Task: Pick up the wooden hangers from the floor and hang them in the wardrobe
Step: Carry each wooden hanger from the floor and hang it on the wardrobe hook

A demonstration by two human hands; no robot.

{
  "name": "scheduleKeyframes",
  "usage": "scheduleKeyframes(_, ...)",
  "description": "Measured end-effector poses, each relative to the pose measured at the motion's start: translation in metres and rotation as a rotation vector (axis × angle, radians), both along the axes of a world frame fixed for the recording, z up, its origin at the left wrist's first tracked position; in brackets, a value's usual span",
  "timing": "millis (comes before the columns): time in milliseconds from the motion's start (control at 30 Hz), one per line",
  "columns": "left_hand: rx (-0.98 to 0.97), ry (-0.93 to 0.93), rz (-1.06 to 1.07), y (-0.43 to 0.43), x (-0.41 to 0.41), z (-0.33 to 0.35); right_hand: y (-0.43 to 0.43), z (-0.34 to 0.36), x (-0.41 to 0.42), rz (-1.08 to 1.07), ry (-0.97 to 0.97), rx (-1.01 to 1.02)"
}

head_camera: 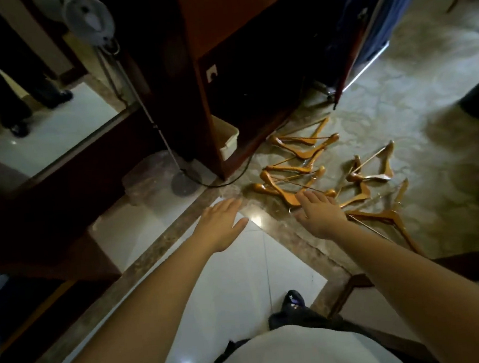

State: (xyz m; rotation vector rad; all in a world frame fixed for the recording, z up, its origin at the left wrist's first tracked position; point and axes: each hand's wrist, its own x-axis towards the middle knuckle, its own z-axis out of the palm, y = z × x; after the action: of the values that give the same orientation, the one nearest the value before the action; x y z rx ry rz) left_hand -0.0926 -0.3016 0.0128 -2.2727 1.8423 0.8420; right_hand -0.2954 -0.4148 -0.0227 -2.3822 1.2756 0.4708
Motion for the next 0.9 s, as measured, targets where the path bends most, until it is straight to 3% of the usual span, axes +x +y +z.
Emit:
scheduleKeyframes(467, -0.047, 0.078, -0.238, -0.256, -0.039, -0.032, -0.189, -0.007, -0.072, -0.272, 0.029, 0.013)
scheduleKeyframes(900, 0.059, 0.02, -0.613, -0.497, -0.018, -0.08, -0.362, -0.05, -0.045, -0.634, 0.021, 0.127)
